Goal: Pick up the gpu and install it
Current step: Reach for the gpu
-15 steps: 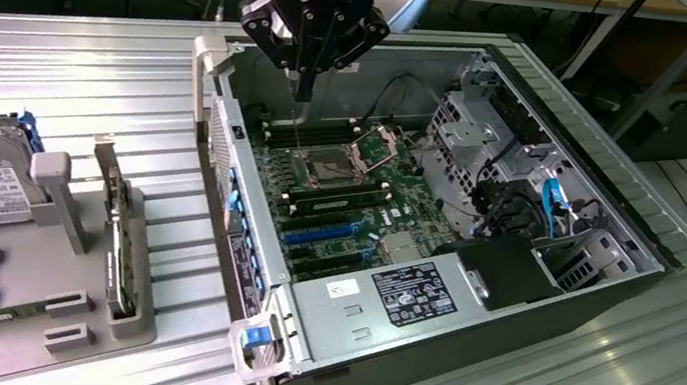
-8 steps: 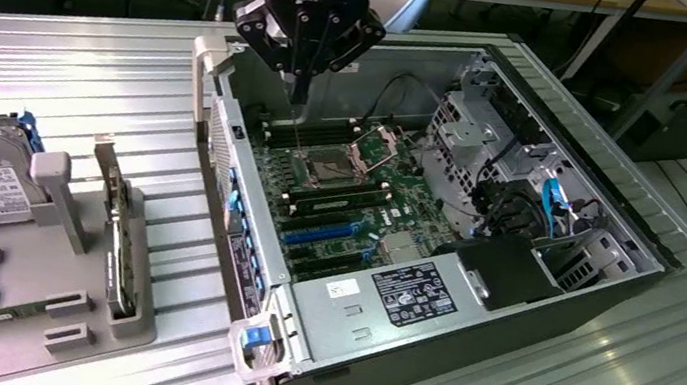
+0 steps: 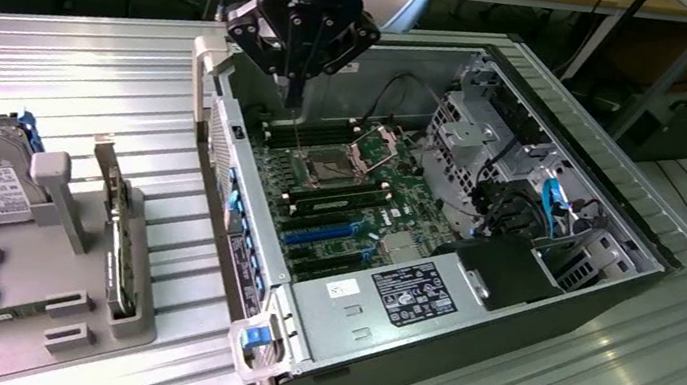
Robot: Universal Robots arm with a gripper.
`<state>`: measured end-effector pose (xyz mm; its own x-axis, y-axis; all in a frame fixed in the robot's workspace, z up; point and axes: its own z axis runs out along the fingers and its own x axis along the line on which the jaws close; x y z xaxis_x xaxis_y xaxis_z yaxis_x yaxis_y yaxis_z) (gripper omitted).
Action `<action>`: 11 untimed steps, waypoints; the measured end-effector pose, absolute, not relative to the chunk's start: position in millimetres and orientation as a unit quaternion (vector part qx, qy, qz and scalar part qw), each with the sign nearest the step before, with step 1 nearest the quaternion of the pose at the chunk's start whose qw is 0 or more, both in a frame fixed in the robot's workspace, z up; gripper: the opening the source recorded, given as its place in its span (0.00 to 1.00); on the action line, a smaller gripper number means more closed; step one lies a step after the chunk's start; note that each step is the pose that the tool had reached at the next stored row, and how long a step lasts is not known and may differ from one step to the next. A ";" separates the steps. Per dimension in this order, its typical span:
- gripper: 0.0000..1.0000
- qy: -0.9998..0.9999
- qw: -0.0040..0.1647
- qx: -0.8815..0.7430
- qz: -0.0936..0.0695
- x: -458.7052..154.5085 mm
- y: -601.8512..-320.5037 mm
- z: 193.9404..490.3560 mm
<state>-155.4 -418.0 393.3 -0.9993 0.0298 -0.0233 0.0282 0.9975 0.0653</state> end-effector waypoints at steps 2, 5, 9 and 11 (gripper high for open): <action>0.11 0.999 0.012 0.014 0.032 -156.5 -418.7 393.3; 0.11 0.999 0.012 0.014 0.033 -158.1 -419.8 393.3; 0.11 0.999 0.012 0.014 0.033 -160.2 -421.5 393.3; 0.11 0.999 0.012 0.014 0.033 -161.1 -422.3 393.3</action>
